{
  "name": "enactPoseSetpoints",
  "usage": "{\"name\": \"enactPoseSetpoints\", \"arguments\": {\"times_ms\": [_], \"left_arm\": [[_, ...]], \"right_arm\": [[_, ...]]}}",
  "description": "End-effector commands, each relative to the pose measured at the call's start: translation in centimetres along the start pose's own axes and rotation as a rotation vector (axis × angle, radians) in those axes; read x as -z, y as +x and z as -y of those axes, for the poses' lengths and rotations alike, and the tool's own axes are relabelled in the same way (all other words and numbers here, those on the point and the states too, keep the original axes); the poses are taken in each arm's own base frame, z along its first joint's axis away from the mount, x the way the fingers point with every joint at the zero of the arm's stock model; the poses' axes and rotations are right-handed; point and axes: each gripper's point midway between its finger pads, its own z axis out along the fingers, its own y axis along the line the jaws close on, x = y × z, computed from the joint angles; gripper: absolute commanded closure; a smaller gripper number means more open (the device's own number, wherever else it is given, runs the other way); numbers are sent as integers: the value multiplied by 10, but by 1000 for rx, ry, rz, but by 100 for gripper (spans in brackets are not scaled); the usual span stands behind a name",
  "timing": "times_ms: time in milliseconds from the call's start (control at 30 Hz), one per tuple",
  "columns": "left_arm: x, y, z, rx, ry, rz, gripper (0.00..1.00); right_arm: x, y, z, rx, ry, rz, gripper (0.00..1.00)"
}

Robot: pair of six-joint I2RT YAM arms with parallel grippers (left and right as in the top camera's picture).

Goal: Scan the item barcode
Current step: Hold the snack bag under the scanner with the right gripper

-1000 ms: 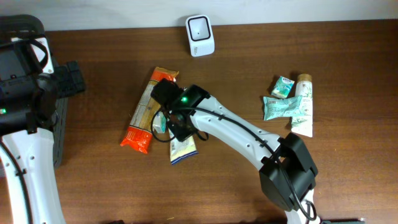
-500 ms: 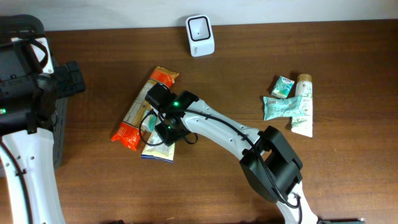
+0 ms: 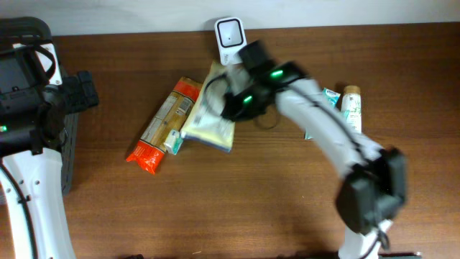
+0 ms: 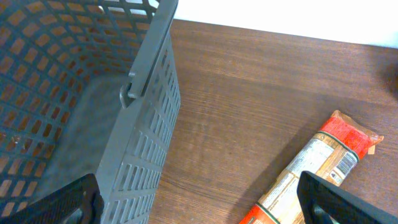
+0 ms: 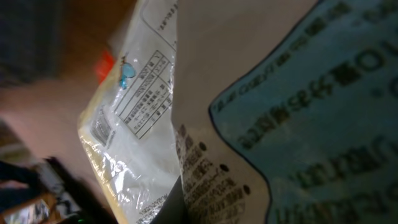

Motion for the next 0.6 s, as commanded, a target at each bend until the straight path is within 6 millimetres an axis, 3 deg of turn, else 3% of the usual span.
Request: {"name": "enactPoseSetpoints", "arguments": {"times_ms": [0,100,167,300,367,433,567], "left_arm": [[3,-4,-3,12,-10,14,1],[3,-4,-3,12,-10,14,1],[3,-4,-3,12,-10,14,1],[3,-4,-3,12,-10,14,1],[3,-4,-3,12,-10,14,1],[3,-4,-3,12,-10,14,1],[3,-4,-3,12,-10,14,1]], "right_arm": [[72,-15,-20,105,-157,136,96],[122,-23,-16,102,-266,235,96],[143,-25,-5,84,-252,281,96],[147,-27,3,44,-205,300,96],[152,-38,20,-32,-52,337,96],[170,-59,26,-15,196,424,96],[196,-119,37,120,655,623,96]]}}
